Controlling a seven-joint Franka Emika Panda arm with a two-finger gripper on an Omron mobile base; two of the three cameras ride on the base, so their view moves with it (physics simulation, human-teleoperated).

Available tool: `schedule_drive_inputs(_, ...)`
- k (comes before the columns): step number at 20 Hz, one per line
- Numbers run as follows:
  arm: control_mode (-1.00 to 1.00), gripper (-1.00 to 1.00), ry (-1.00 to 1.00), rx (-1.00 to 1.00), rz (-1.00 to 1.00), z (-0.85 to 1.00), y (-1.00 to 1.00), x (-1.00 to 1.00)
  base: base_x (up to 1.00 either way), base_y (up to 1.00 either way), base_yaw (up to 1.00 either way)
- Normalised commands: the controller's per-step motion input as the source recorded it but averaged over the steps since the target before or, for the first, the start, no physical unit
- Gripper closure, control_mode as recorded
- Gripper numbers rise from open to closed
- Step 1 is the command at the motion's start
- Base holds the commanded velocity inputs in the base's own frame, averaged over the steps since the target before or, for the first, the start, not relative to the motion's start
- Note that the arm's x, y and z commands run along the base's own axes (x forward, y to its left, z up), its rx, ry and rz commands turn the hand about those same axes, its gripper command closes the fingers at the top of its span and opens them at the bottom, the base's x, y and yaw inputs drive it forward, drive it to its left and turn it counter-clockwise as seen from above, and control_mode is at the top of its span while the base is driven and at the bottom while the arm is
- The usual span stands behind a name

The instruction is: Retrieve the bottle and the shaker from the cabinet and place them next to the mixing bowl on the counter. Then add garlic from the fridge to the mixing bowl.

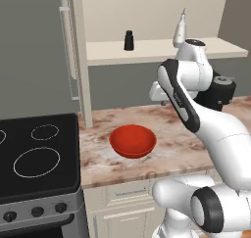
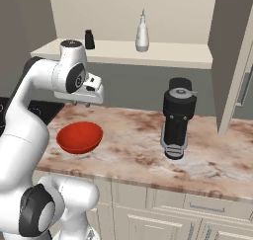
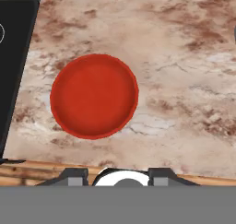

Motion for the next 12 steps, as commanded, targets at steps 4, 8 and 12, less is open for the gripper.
schedule_drive_inputs(4,-1.0,-1.0,-0.02,0.0,0.0,0.04,-0.03,-0.1,0.0,0.0,0.0)
schedule_drive_inputs(8,-1.0,-1.0,-0.19,0.07,-0.07,0.71,-0.52,-0.22,0.0,0.0,0.0)
schedule_drive_inputs(12,-1.0,-1.0,-0.22,0.11,-0.19,0.89,-0.6,-0.03,0.0,0.0,0.0)
